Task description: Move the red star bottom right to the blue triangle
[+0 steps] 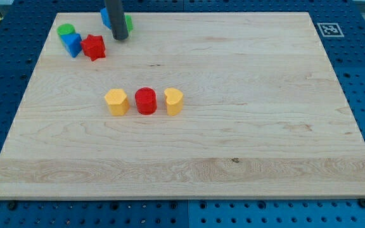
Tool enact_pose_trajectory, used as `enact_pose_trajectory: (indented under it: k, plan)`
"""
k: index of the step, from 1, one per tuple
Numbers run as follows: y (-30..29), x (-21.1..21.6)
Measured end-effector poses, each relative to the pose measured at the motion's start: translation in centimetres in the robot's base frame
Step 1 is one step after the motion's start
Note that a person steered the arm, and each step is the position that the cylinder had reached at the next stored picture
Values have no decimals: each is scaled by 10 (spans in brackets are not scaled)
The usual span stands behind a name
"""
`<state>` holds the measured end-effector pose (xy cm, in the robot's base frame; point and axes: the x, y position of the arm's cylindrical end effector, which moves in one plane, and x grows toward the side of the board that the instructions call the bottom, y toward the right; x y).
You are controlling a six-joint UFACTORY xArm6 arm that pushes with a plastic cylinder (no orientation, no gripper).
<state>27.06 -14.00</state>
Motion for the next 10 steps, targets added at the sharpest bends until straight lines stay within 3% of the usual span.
enact_pose_trajectory:
  k: [6, 7, 9, 10]
  plan:
    - [-47, 2]
    - [-42, 11]
    - [-16, 78]
    - [-4, 85]
